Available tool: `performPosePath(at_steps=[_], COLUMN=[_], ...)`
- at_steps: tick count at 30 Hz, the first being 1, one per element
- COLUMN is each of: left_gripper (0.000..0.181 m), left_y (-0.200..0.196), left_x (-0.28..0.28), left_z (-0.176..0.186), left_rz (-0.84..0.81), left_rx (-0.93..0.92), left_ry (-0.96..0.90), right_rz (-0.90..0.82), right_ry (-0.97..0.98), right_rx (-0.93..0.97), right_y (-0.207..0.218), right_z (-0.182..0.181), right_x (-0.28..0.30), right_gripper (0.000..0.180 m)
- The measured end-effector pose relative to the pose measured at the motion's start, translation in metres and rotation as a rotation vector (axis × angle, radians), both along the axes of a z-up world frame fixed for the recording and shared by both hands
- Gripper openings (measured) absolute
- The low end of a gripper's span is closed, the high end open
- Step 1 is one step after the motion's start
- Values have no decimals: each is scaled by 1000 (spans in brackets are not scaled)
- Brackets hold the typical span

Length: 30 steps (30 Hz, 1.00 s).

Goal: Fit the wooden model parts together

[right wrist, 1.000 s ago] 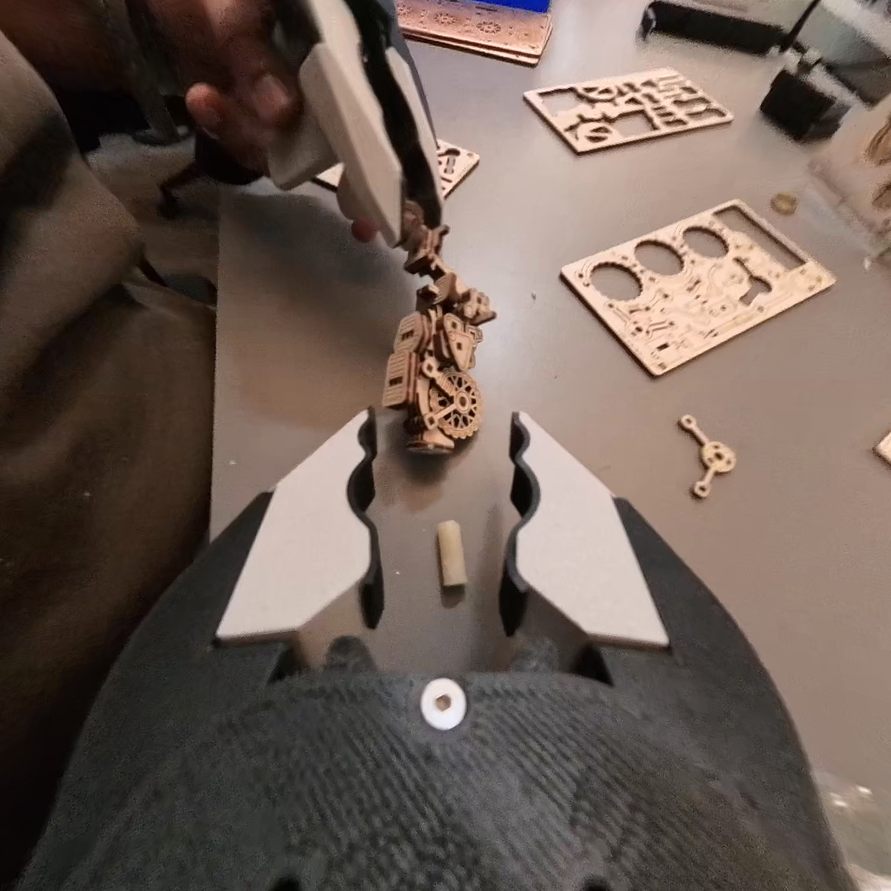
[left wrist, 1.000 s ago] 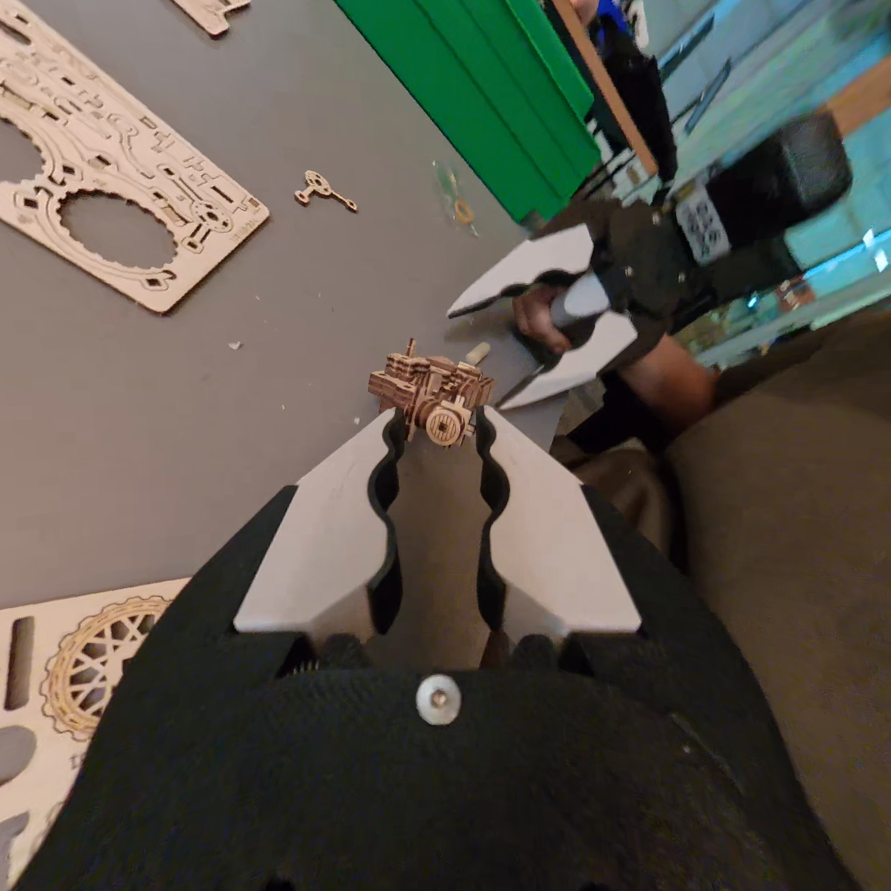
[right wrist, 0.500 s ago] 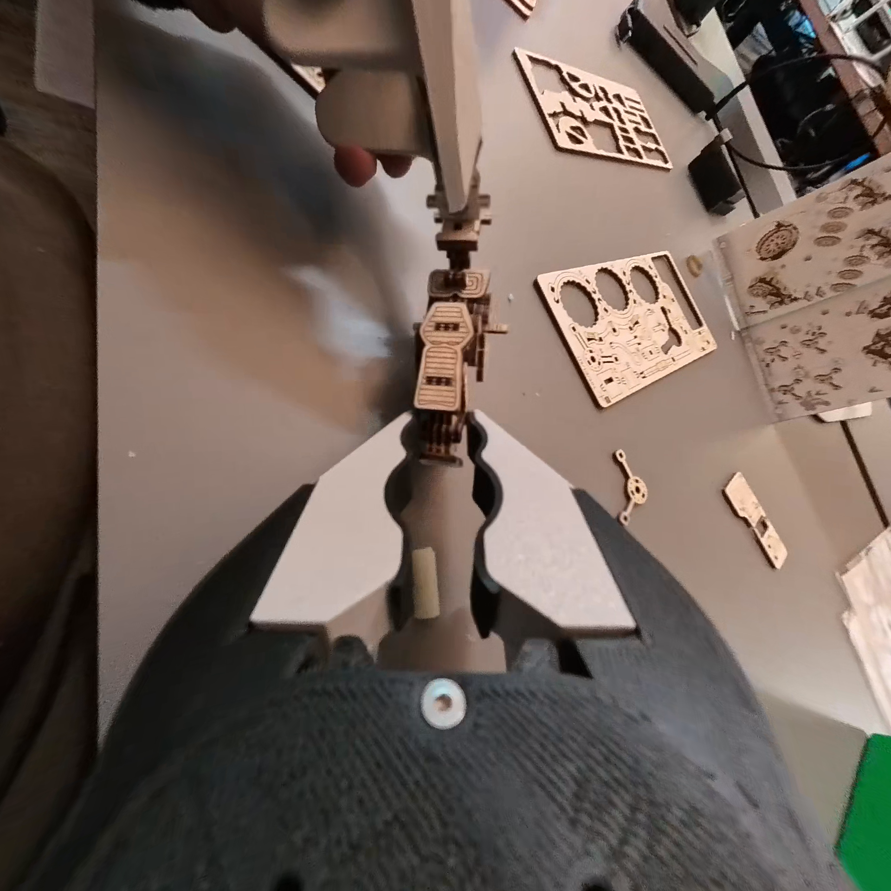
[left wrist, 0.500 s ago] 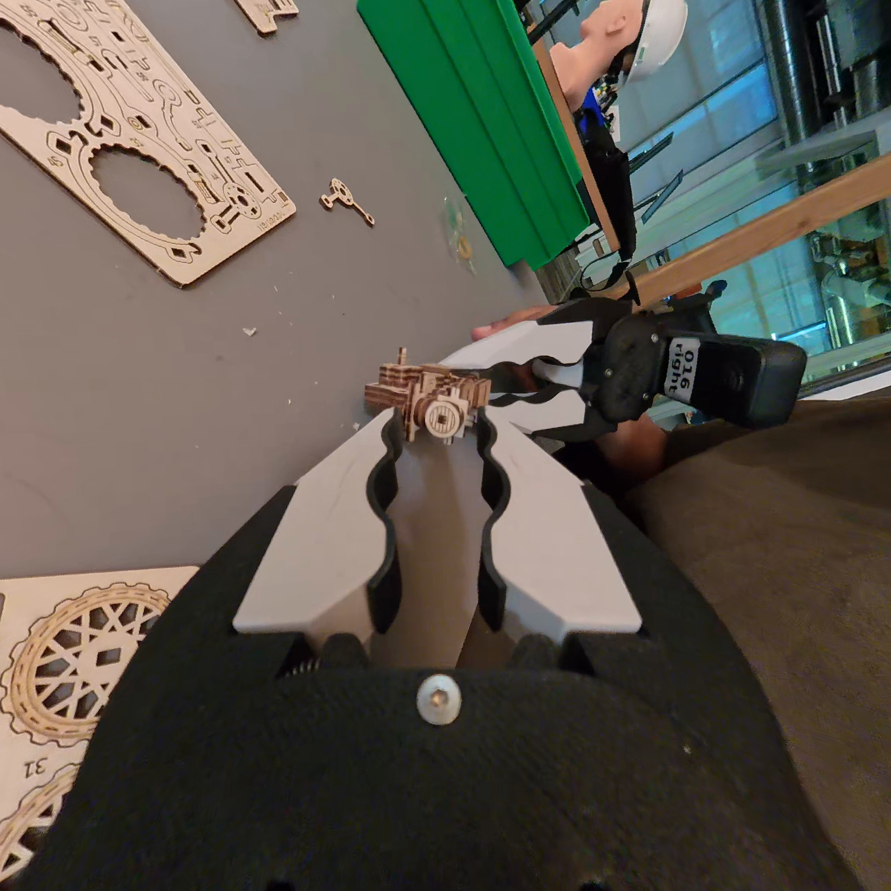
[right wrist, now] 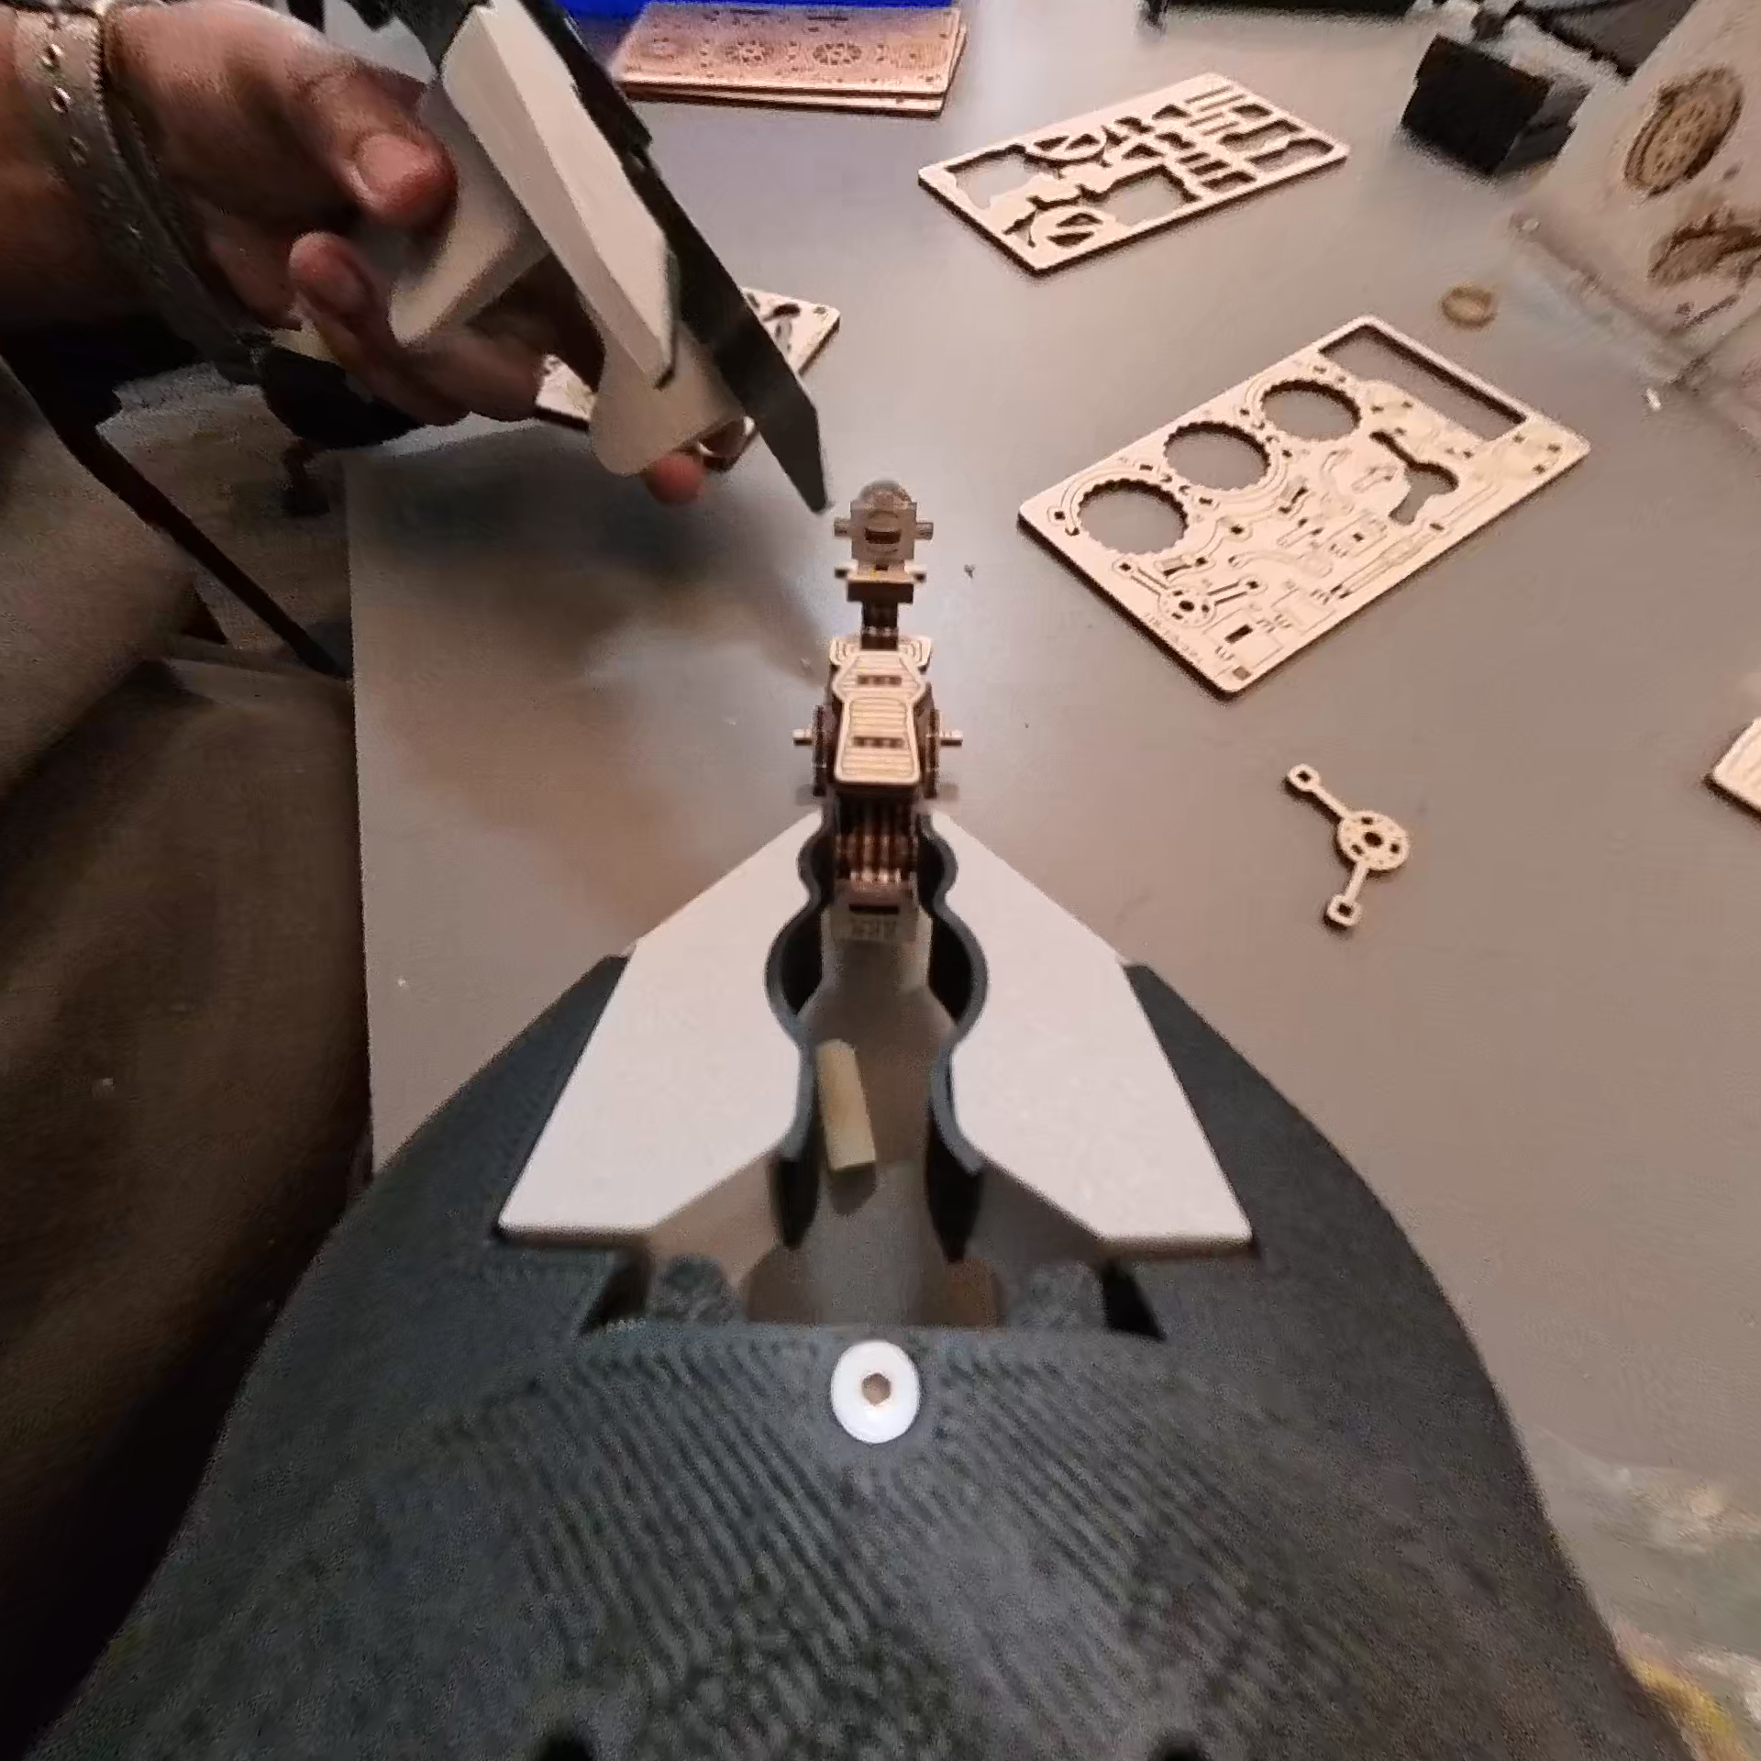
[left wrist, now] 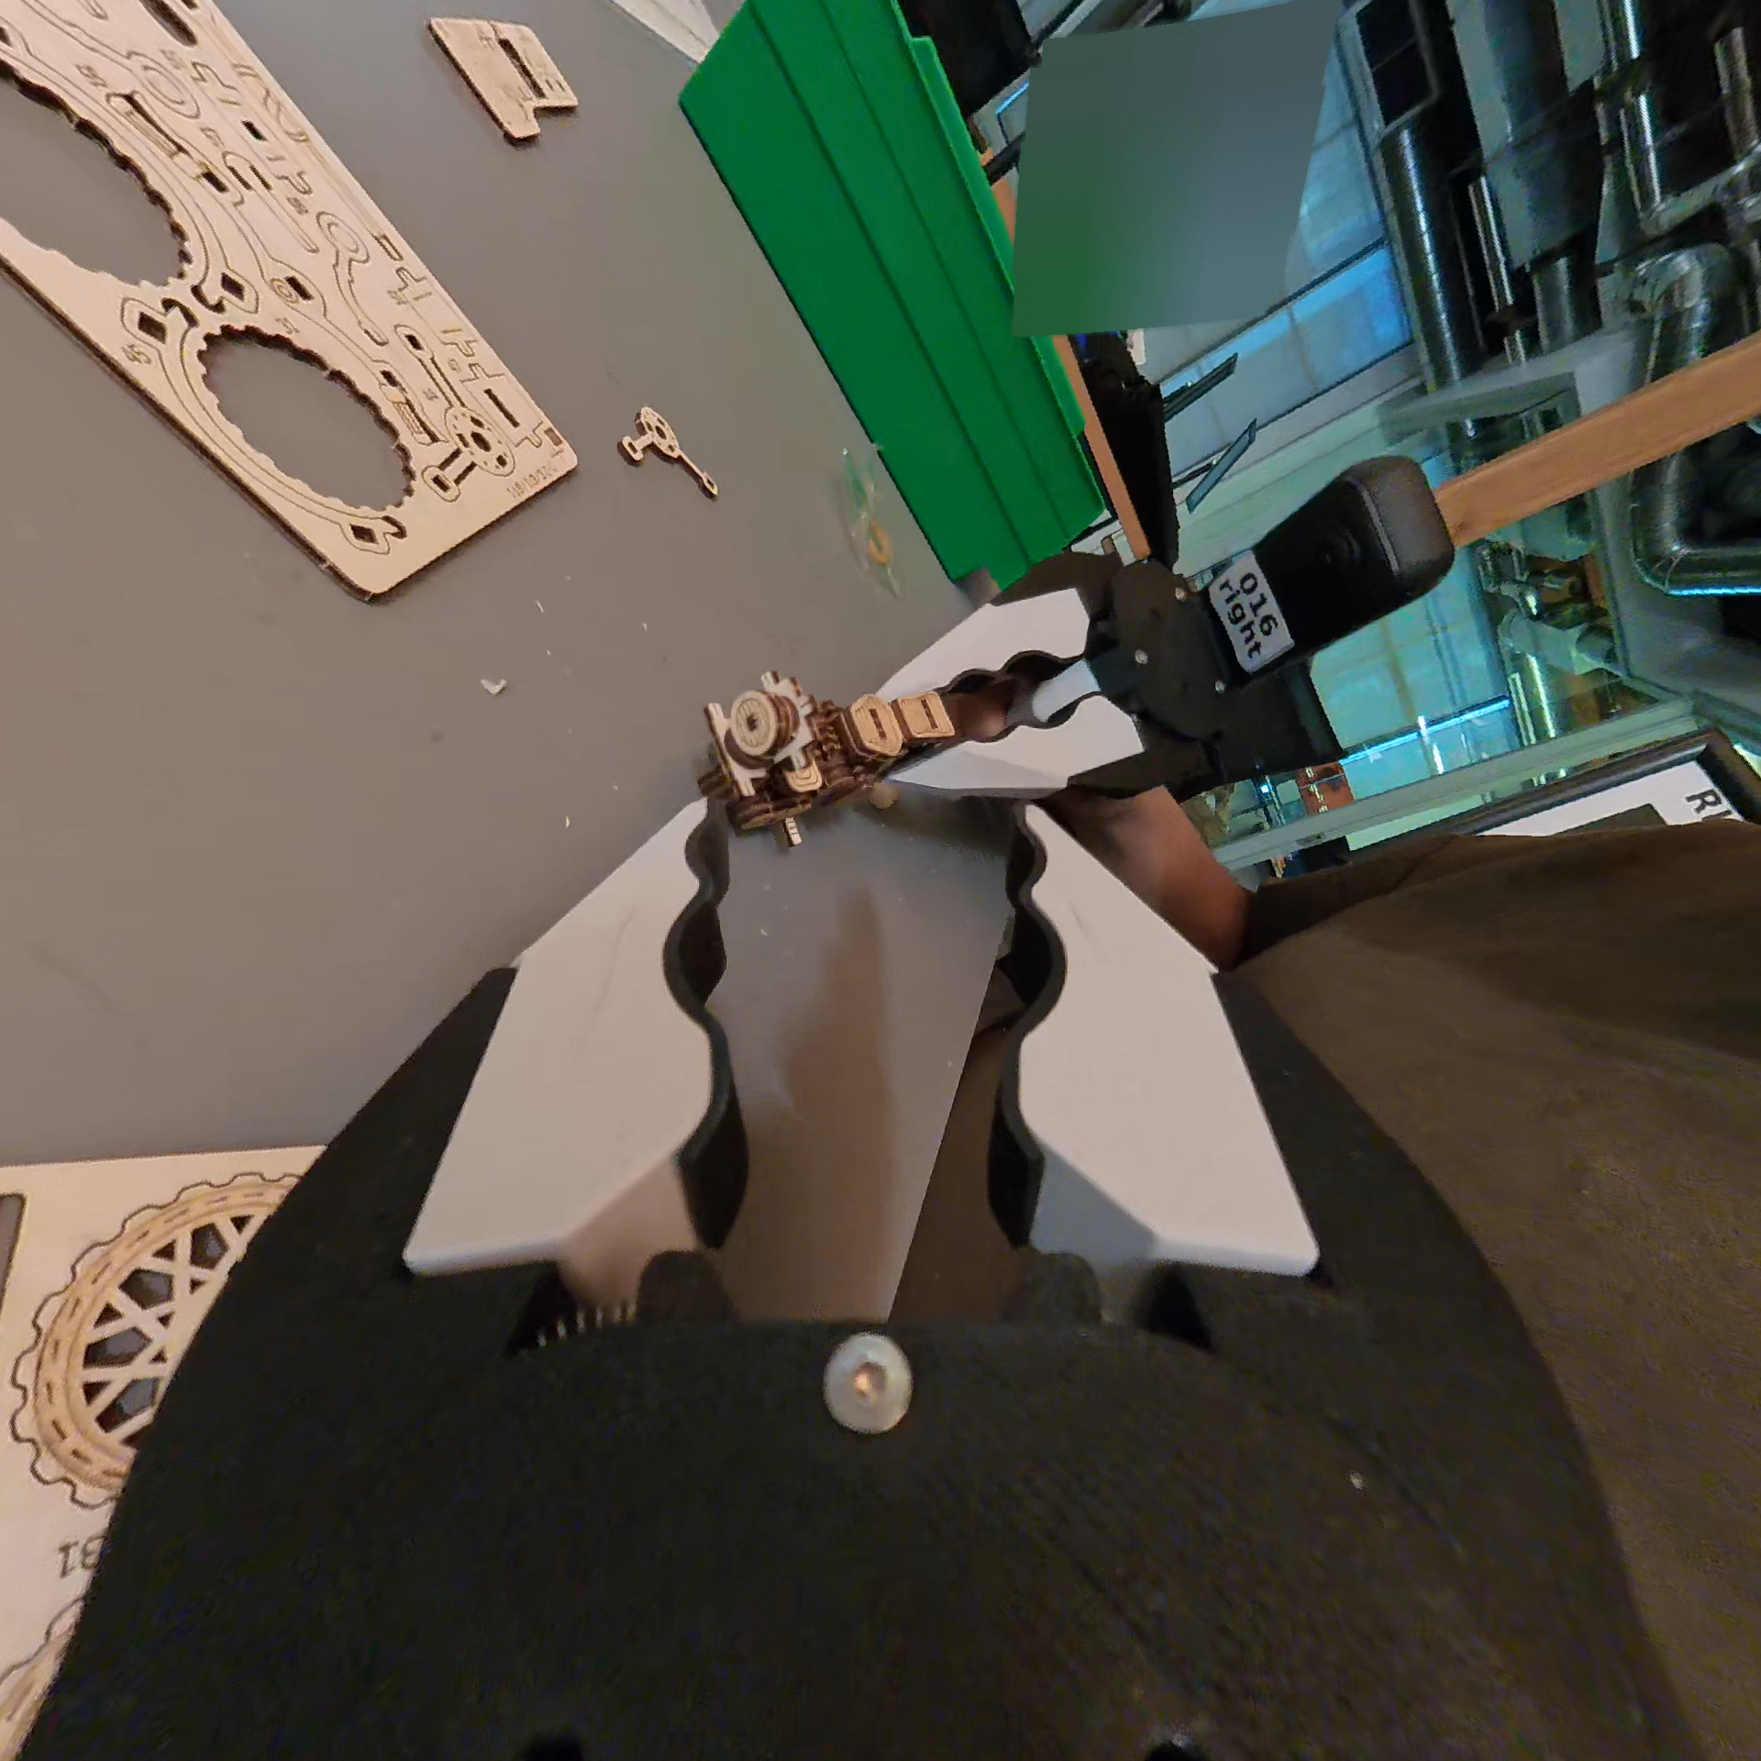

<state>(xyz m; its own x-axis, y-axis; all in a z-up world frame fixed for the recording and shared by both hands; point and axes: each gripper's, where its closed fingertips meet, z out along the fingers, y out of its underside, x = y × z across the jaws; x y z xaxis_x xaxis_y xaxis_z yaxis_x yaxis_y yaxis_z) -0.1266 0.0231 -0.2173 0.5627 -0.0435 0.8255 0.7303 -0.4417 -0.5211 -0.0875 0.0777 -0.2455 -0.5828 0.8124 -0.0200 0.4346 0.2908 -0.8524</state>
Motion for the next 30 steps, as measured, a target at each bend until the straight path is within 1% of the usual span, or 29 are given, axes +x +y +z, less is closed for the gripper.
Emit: performPosePath(at_steps=[1,3,9,19,30], left_gripper=[58,57,56,56,56], left_y=[0,0,0,0,-1], left_x=[0,1,0,1,-9], left_z=[-1,-1,-1,-1,9], left_rz=[-2,-5,-5,-9,31], left_rx=[-3,-5,0,1,57], left_ry=[1,3,-7,-3,-24], right_rz=[-6,-26,-43,-25,-40], right_ry=[-11,-13,-19,-25,7], right_rx=[5,27,44,78,-54], right_y=[2,6,9,6,14], right_z=[-2,-5,-8,-12,7], right_x=[0,-2,-4,-2,1], right_gripper=[15,22,30,34,54])
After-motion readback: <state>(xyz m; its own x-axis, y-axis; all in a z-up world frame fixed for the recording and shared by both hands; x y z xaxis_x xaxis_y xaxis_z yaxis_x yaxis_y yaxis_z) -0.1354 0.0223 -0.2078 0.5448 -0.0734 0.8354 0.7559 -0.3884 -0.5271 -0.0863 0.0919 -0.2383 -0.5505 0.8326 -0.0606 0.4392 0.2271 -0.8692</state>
